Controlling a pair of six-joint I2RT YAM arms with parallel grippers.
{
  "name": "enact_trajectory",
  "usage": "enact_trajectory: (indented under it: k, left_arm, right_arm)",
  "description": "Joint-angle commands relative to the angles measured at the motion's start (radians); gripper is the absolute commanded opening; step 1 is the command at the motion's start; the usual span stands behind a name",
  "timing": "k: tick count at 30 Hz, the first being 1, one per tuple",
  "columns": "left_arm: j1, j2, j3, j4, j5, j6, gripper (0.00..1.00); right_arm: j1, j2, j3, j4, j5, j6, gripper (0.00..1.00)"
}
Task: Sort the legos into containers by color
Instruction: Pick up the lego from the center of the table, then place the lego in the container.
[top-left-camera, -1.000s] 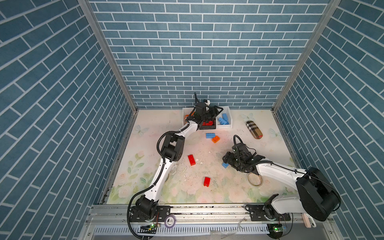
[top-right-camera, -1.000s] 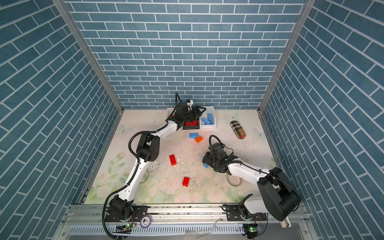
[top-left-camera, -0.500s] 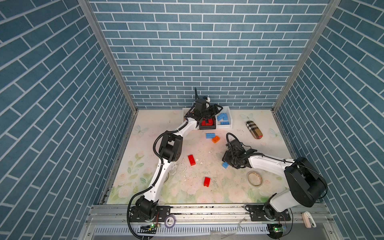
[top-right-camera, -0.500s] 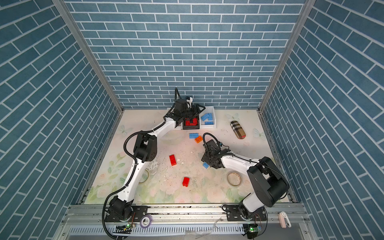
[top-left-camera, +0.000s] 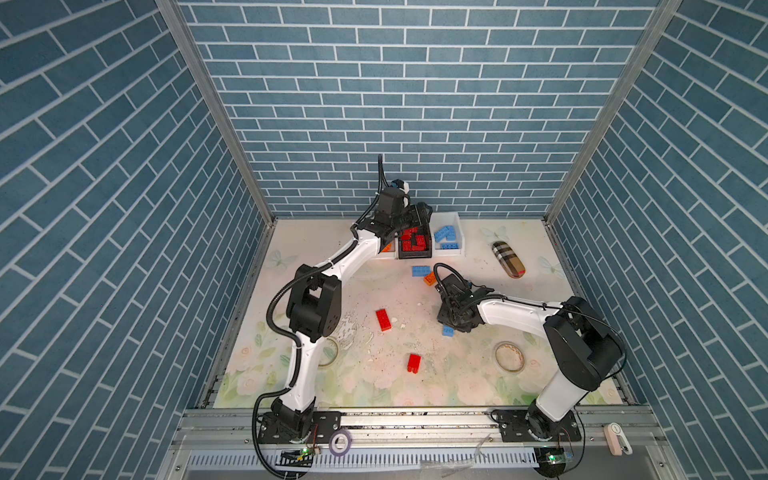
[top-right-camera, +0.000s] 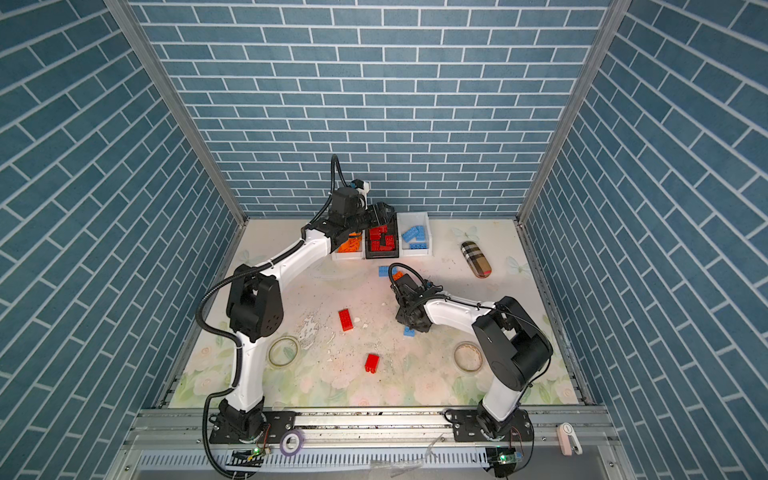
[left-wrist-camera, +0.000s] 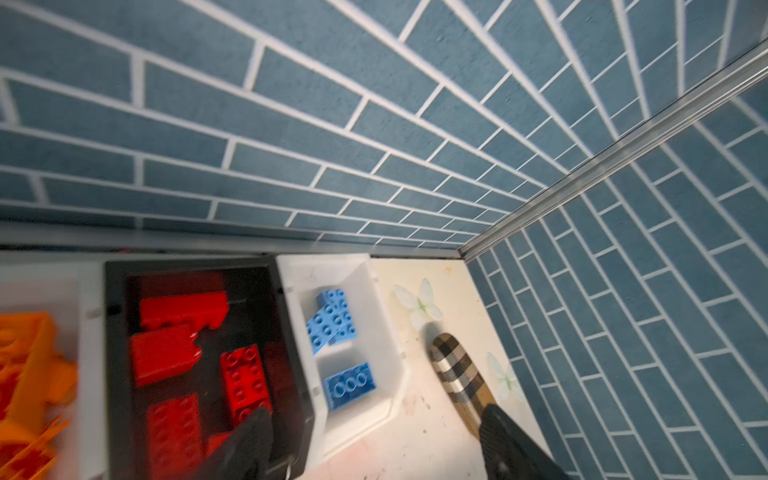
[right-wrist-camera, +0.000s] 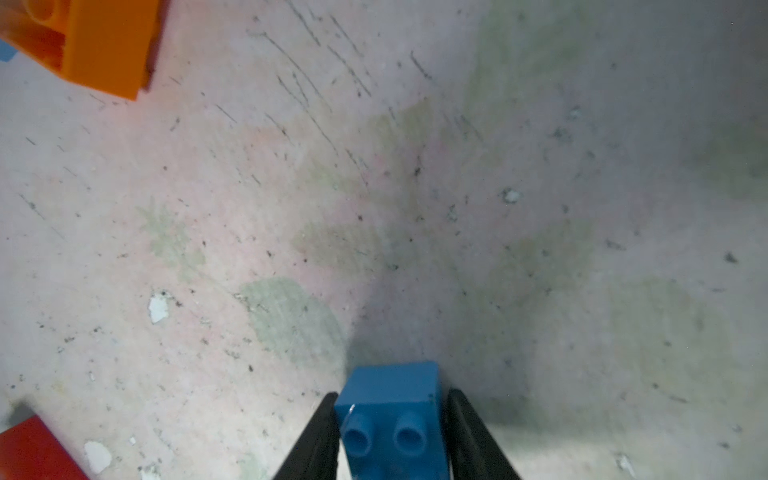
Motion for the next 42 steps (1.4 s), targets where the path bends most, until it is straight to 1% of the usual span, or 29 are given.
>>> enact_trajectory:
  k: [1, 4, 9, 11, 12, 15, 17, 21, 26, 30, 33, 36, 42]
  left_arm:
    - [-0.003, -0.107, -0.133, 0.028, -0.112, 0.076, 0.87]
    - [0.000, -0.211, -0.287, 0.079, -0.140, 0.091, 0.88]
    - [0.021, -0.339, -0.465, 0.077, -0.151, 0.117, 0.89]
    - [0.024, -0.387, -0.528, 0.064, -0.169, 0.128, 0.89]
    - [0.026, -0.413, -0.562, 0.057, -0.191, 0.137, 0.89]
    - [0.026, -0.478, -0.646, 0.020, -0.263, 0.177, 0.89]
    - [0.027, -0.518, -0.683, -0.010, -0.291, 0.196, 0.89]
    - [0.028, -0.596, -0.753, -0.056, -0.288, 0.202, 0.89]
    - [0.026, -0.666, -0.818, -0.156, -0.323, 0.194, 0.88]
    - [0.016, -0.718, -0.888, -0.198, -0.318, 0.178, 0.85]
    - [-0.005, -0.737, -0.925, -0.232, -0.308, 0.162, 0.83]
    - [-0.043, -0.738, -0.950, -0.265, -0.331, 0.152, 0.82]
    - [-0.098, -0.756, -1.014, -0.279, -0.344, 0.085, 0.82]
  right_arm:
    - [0.009, 0.018, 0.007, -0.069, 0.034, 0.002, 0.37]
    - [0.008, -0.002, 0.008, -0.051, 0.052, -0.018, 0.31]
    - [-0.004, -0.034, 0.011, 0.022, 0.050, -0.076, 0.22]
    - [-0.024, -0.047, 0.006, 0.075, 0.021, -0.110, 0.14]
    - [-0.038, -0.054, 0.001, 0.106, 0.006, -0.124, 0.11]
    - [-0.090, -0.057, -0.007, 0.206, -0.077, -0.185, 0.10]
    - [-0.124, -0.050, -0.001, 0.252, -0.123, -0.213, 0.09]
    - [-0.201, -0.040, 0.007, 0.366, -0.227, -0.268, 0.09]
    - [-0.306, -0.024, 0.023, 0.505, -0.350, -0.287, 0.09]
    - [-0.370, 0.004, 0.066, 0.598, -0.410, -0.307, 0.10]
    - [-0.414, 0.054, 0.102, 0.677, -0.468, -0.309, 0.11]
    - [-0.447, 0.113, 0.147, 0.773, -0.532, -0.295, 0.12]
    - [-0.483, 0.256, 0.283, 0.840, -0.553, -0.250, 0.15]
